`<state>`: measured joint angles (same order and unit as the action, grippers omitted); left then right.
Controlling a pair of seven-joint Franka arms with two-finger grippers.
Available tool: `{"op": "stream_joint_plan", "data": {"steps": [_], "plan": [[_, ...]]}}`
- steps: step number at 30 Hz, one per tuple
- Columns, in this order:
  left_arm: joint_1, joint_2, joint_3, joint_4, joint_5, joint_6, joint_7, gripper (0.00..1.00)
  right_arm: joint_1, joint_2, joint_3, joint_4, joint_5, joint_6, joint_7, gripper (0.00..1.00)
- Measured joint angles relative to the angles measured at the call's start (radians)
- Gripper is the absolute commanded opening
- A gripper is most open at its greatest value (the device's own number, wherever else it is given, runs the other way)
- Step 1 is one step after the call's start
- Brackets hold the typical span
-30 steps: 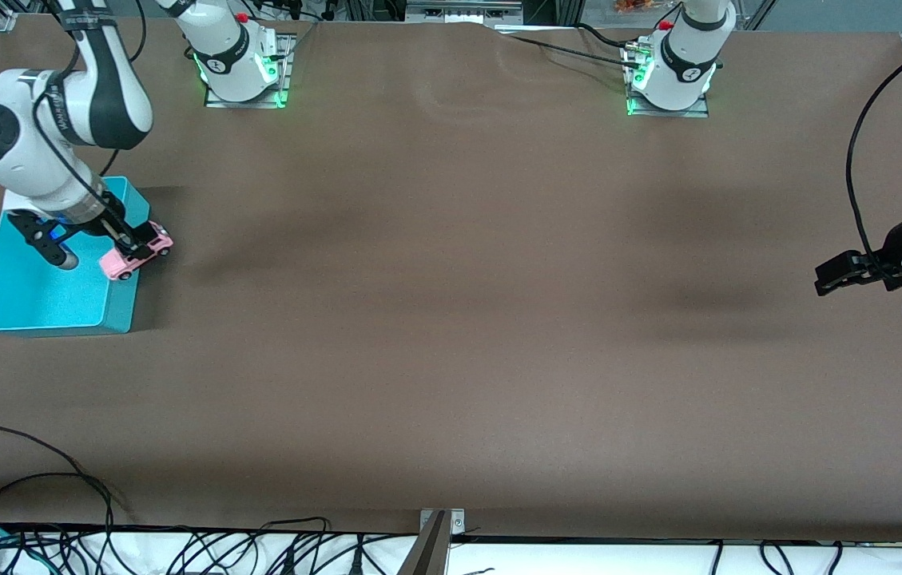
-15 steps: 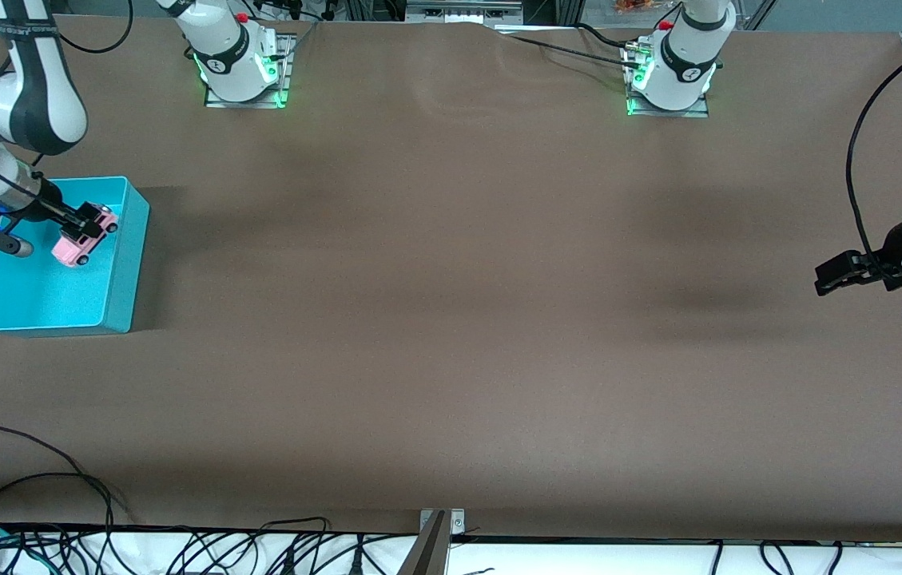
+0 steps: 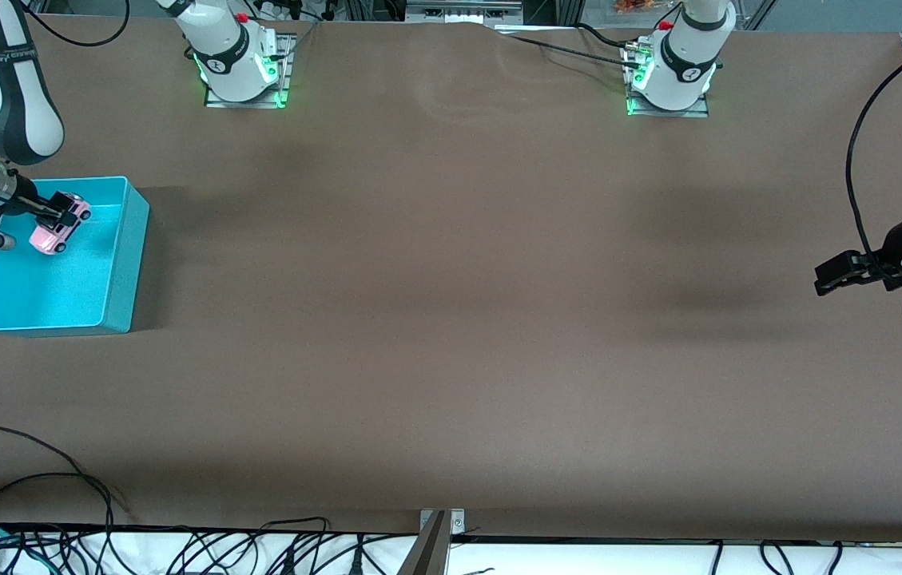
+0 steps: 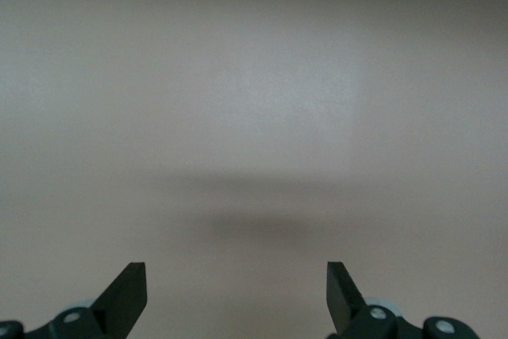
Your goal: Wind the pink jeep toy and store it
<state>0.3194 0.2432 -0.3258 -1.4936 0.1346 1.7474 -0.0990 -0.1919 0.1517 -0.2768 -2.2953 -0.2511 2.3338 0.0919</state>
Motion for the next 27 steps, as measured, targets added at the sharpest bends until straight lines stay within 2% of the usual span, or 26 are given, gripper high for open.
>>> {"op": "stream_joint_plan", "data": {"steps": [6,10,16,19,27], "plan": [[0.0,0.0,0.0,0.0,0.0,0.0,0.0,1.0,-0.001,0.052,-0.069,0.001,-0.067,0.007,0.001,0.0],[0.0,0.0,0.0,-0.001,0.0,0.0,0.0,1.0,-0.006,0.088,-0.1,0.002,-0.078,0.033,0.001,0.0],[0.0,0.0,0.0,-0.001,0.0,0.0,0.0,1.0,-0.018,0.165,-0.118,0.002,-0.071,0.133,0.002,0.0],[0.0,0.0,0.0,-0.001,0.0,0.0,0.0,1.0,-0.021,0.201,-0.125,0.01,-0.027,0.183,0.003,0.0],[0.0,0.0,0.0,-0.001,0.0,0.0,0.0,1.0,-0.022,0.202,-0.125,0.01,-0.021,0.184,0.003,0.0]]}}
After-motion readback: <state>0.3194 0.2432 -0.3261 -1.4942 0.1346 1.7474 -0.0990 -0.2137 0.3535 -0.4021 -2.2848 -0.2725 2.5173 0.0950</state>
